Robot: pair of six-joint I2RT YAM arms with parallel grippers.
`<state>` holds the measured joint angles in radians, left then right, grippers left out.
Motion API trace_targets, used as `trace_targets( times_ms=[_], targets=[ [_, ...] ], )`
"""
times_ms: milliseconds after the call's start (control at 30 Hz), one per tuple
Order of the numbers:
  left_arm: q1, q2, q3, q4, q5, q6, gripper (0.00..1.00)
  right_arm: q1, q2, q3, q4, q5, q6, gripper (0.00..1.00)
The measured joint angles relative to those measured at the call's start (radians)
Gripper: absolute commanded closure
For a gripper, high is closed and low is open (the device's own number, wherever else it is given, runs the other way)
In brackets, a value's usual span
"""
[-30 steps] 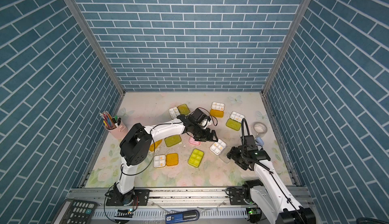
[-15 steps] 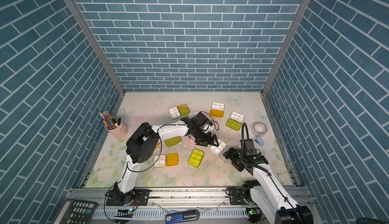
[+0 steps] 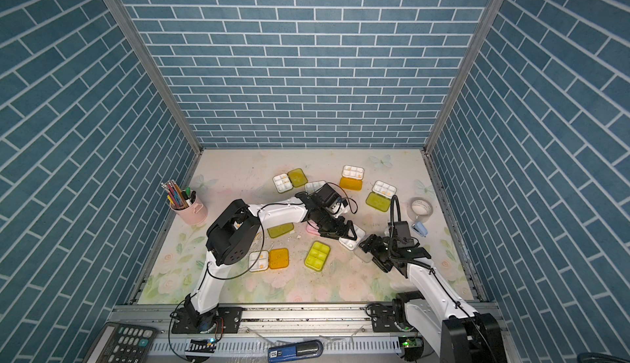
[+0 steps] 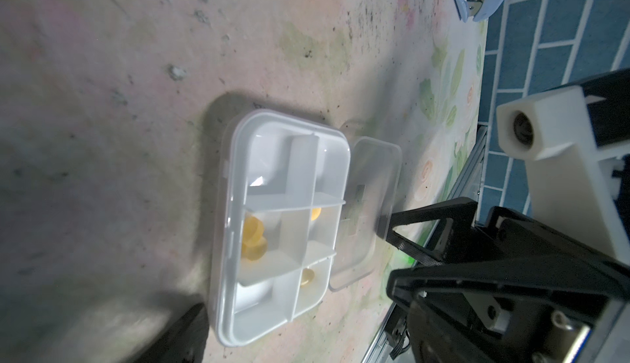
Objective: Close pillboxes
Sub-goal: Close the lid on the pillbox.
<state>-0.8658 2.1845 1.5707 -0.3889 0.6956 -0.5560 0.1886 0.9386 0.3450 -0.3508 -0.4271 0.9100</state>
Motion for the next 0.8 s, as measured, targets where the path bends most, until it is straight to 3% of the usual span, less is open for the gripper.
trace_targets(
  times_ms=[300,800],
  targets=[
    [-0.005,0.002,0.002,-0.002,0.0,0.011,0.08,-0.003,-0.101,-0.023,0.027,-0.011,0.003,0.24],
    [-0.003,-0.025,-0.067,0.093,0.025,-0.076,0.09,-0.003,-0.042,0.039,0.056,-0.023,-0.003,0.26]
  ],
)
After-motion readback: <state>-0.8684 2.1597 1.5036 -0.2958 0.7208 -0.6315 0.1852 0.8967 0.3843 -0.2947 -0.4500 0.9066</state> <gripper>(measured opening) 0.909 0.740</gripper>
